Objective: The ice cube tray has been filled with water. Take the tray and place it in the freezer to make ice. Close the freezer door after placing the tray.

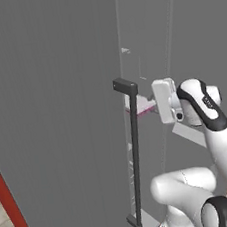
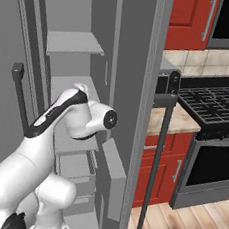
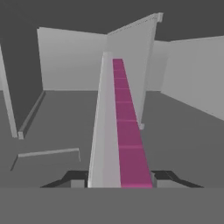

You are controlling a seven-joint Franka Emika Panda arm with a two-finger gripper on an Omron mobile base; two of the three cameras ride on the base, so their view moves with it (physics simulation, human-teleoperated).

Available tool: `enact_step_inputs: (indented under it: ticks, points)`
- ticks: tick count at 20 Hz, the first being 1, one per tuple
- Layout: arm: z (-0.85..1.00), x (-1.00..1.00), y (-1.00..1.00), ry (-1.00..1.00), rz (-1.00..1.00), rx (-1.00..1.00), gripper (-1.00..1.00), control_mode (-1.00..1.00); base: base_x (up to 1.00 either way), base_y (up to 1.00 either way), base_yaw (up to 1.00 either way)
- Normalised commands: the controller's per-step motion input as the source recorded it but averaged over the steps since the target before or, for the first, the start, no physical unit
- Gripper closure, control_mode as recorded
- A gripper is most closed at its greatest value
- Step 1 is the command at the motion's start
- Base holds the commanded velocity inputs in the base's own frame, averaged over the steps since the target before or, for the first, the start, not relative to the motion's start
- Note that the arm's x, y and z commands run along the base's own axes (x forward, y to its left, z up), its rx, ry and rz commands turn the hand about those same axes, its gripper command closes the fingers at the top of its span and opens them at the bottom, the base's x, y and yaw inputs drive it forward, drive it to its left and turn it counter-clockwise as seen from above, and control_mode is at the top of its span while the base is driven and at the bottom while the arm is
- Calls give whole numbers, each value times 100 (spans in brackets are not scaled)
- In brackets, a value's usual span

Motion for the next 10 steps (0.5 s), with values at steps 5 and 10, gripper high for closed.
enact_step_inputs:
  ticks: [5, 10]
  points:
    - [0, 46, 5, 0, 0, 0, 100, -100, 0, 0, 0]
    - [0, 45, 12, 0, 0, 0, 100, -100, 0, 0, 0]
